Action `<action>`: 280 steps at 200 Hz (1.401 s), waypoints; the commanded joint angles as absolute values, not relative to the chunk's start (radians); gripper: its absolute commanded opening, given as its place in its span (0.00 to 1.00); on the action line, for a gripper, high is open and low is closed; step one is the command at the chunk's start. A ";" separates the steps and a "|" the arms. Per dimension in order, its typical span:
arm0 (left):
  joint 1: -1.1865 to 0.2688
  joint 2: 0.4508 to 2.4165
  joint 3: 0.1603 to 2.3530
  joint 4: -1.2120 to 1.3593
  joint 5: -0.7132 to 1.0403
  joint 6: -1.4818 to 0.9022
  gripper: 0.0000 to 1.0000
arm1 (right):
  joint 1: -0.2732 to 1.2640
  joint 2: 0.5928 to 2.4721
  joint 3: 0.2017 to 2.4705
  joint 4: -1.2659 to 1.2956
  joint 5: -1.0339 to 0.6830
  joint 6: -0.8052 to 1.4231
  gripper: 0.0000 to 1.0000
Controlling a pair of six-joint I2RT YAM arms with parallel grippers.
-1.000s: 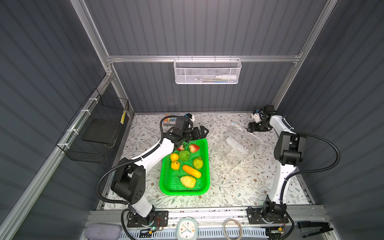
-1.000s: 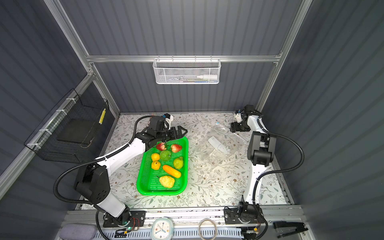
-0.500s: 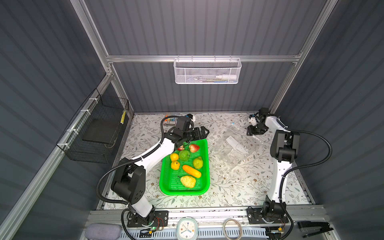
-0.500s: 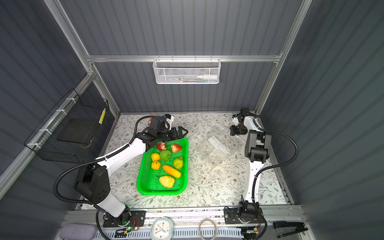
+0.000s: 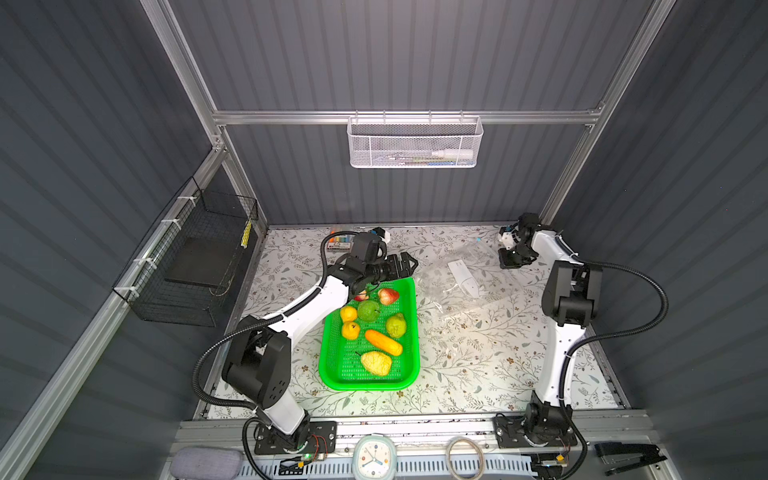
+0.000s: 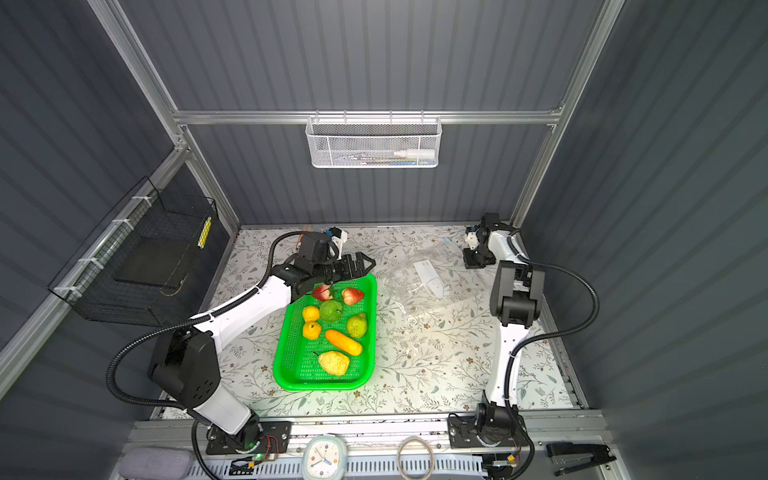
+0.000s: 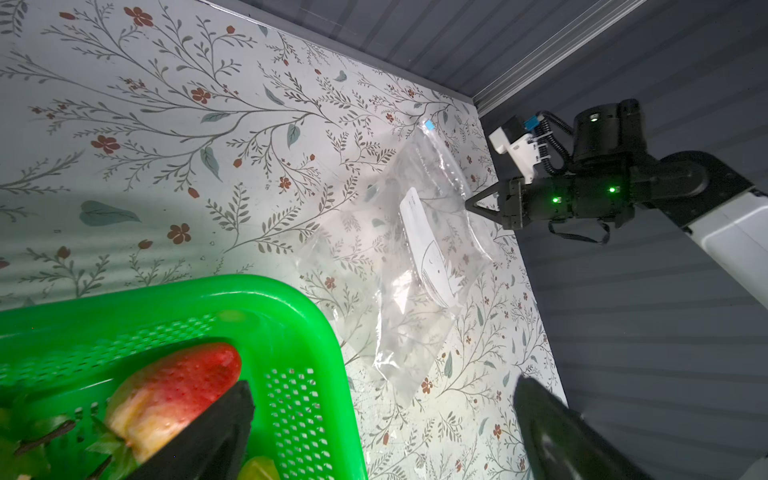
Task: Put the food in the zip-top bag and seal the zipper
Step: 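Lift the bag edge with the right gripper while the left gripper approaches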
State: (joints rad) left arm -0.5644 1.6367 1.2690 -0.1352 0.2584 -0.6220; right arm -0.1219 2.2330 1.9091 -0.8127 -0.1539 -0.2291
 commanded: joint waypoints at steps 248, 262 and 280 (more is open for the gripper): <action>-0.857 1.754 1.404 -0.090 0.299 -0.247 0.64 | 0.175 1.307 1.180 -0.410 -0.257 0.634 0.00; -0.861 1.767 1.447 -0.091 0.294 -0.231 0.65 | 0.177 1.298 1.168 -0.406 -0.248 0.648 0.00; -0.872 1.794 1.485 -0.089 0.286 -0.218 0.70 | 0.181 1.296 1.150 -0.393 -0.254 0.676 0.00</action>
State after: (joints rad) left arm -0.8570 1.7592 1.4036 -0.0776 0.3218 -0.2783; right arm 0.1722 1.3037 1.1805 -0.4259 -0.2550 0.6189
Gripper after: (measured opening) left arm 0.671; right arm 0.052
